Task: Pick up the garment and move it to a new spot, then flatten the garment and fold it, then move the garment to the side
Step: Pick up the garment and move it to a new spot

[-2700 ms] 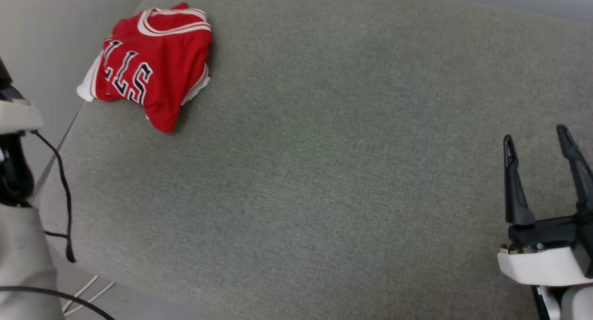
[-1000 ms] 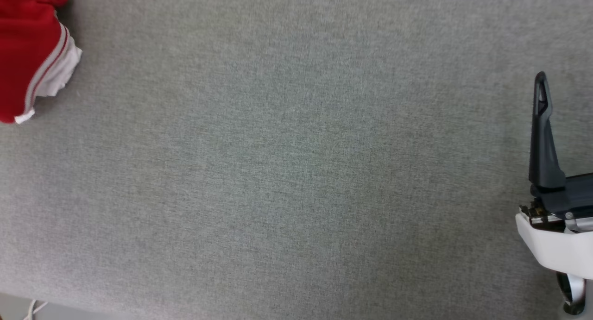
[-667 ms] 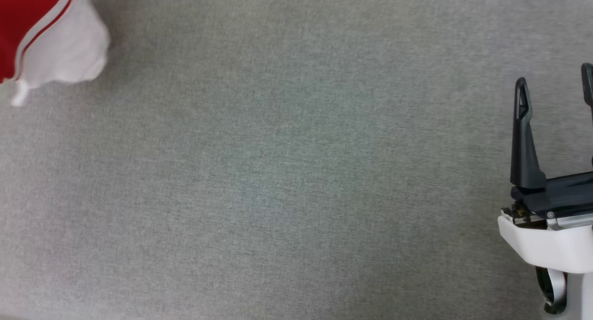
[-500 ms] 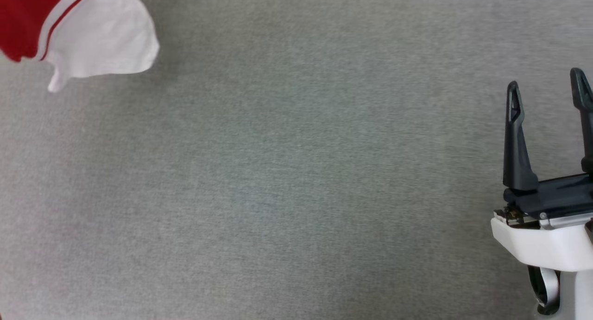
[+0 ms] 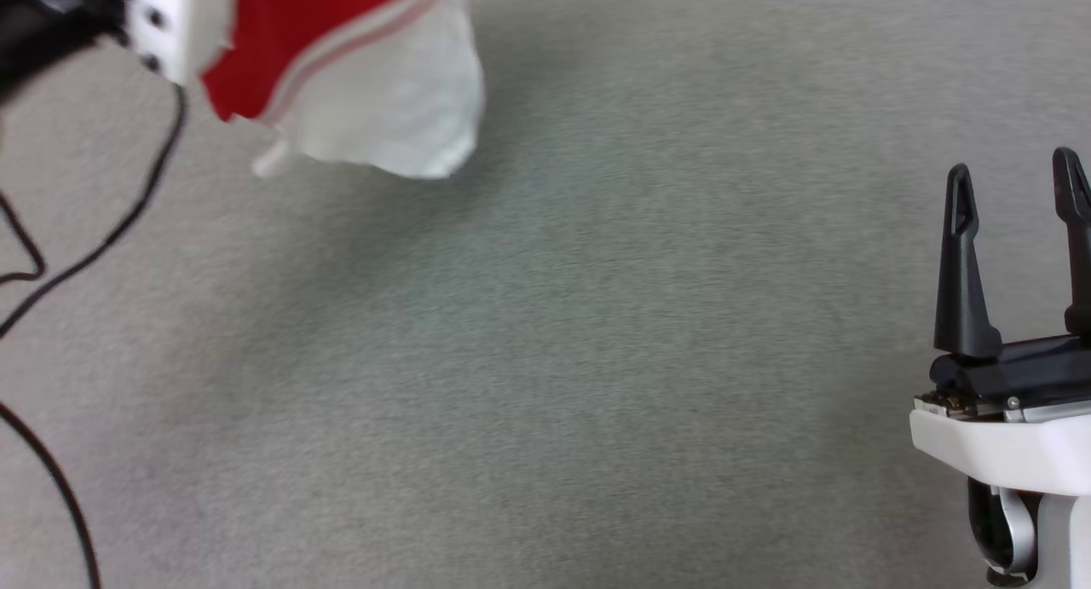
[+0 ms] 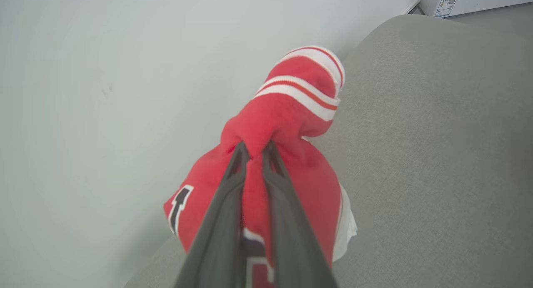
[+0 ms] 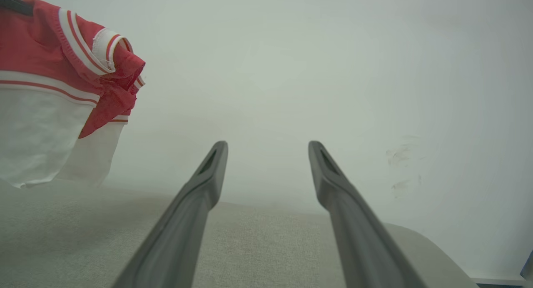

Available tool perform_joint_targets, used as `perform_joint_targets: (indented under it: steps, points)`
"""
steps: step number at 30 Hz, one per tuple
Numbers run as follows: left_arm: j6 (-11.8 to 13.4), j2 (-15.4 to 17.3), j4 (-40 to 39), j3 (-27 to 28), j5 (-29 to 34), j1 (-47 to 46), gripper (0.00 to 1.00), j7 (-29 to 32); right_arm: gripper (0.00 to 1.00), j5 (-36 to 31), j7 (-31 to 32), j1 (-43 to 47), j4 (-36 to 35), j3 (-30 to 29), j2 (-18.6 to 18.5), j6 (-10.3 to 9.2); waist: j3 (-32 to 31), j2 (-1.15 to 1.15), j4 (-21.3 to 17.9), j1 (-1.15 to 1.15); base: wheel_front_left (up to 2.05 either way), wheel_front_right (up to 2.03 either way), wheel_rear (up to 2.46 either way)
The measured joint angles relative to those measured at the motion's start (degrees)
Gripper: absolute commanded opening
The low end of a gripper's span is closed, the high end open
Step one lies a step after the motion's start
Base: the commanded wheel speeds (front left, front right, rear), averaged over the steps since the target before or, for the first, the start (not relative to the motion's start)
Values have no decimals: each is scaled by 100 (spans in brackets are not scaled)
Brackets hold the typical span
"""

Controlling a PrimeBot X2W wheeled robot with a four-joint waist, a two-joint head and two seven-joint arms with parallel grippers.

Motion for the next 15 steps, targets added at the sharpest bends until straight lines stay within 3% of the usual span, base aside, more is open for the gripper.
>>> perform_joint_targets:
  steps: [15]
  points:
    - [0, -678, -701, -1502, -212, 408, 0, -216, 100, 216, 0, 144, 135, -121, 1, 0, -259, 0, -785, -1, 0, 0, 0]
